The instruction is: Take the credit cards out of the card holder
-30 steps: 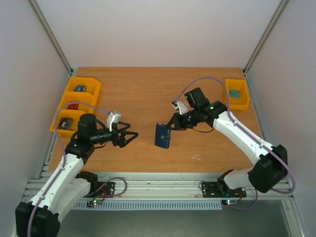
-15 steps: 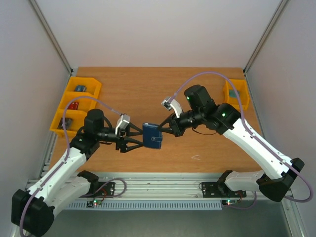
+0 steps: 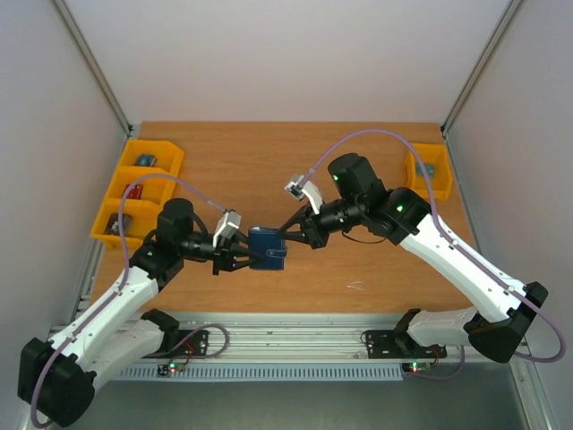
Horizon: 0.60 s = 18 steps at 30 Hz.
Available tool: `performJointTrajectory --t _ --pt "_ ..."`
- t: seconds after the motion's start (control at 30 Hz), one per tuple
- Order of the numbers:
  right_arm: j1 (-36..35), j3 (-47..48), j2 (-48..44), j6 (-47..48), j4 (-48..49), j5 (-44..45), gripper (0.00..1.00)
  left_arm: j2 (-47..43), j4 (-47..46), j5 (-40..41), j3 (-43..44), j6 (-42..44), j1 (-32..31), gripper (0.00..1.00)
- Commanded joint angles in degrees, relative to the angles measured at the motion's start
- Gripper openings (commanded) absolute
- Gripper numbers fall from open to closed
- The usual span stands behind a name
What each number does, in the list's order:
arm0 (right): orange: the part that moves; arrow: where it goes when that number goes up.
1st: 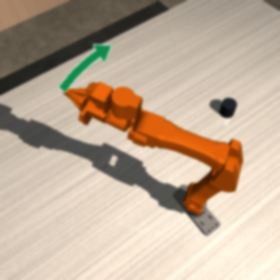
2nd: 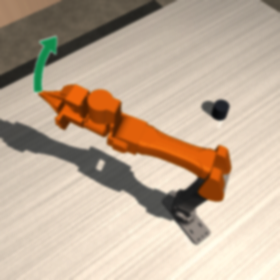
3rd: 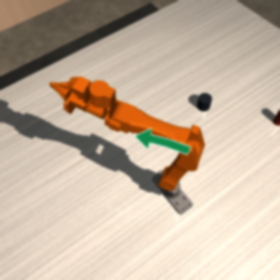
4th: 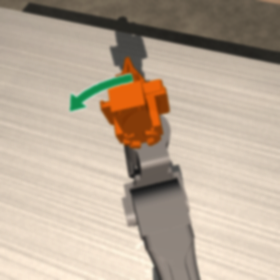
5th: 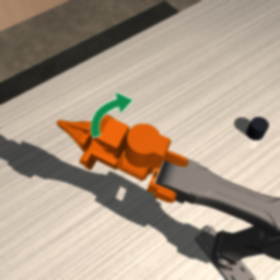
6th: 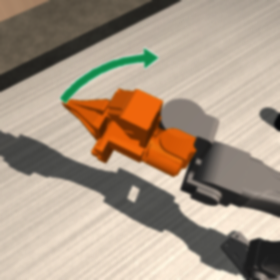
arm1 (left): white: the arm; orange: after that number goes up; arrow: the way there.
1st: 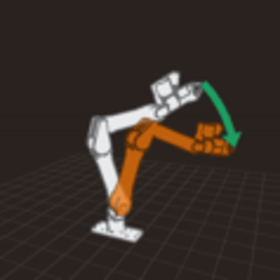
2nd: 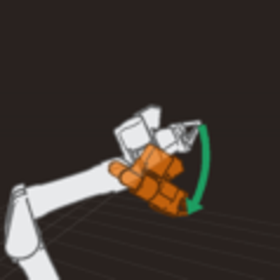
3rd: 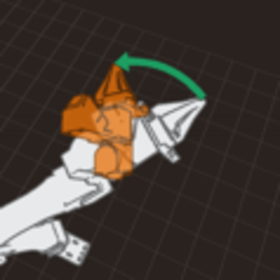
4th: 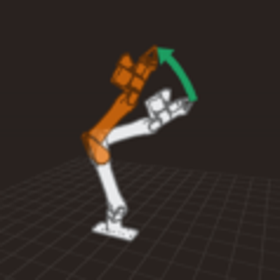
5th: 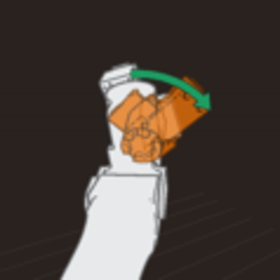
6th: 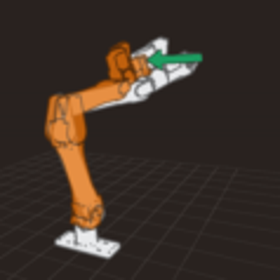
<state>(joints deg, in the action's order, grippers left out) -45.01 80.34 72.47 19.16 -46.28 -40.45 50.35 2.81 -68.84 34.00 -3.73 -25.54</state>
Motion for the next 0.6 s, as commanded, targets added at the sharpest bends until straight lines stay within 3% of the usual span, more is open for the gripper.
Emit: performJointTrajectory --t 0.0,0.03,0.1,0.17,0.27,0.4,0.57 --pt "-0.5 0.9 -0.7 -0.1 3.9 -0.8 0.01 0.2 -2.2 -1.1 1.1 2.2 -0.7 0.08" --pt "-0.5 0.8 -1.0 -0.1 3.9 0.0 0.01 0.0 -2.2 -0.9 1.1 2.2 -0.7 0.01" --pt "-0.5 0.5 -1.7 -0.6 3.2 5.1 0.01 -0.5 -2.2 -0.1 0.7 1.6 -0.7 0.00" --pt "-0.5 0.4 -2.4 -2.5 1.3 16.1 0.02 -1.2 -1.9 3.5 0.2 0.8 -0.7 0.00" --pt "-0.5 0.9 -2.6 -7.1 -3.2 33.3 0.24 -2.5 0.0 18.0 -1.2 -2.7 -0.7 0.00" --pt "-5.0 5.7 1.1 -14.7 -10.5 53.3 0.36 -2.4 4.7 40.2 -0.6 -6.6 -0.7 0.00" --pt "-12.2 9.9 9.2 -22.2 -11.3 58.5 0.45 -1.4 2.9 39.4 0.1 -7.1 -0.7 0.00"
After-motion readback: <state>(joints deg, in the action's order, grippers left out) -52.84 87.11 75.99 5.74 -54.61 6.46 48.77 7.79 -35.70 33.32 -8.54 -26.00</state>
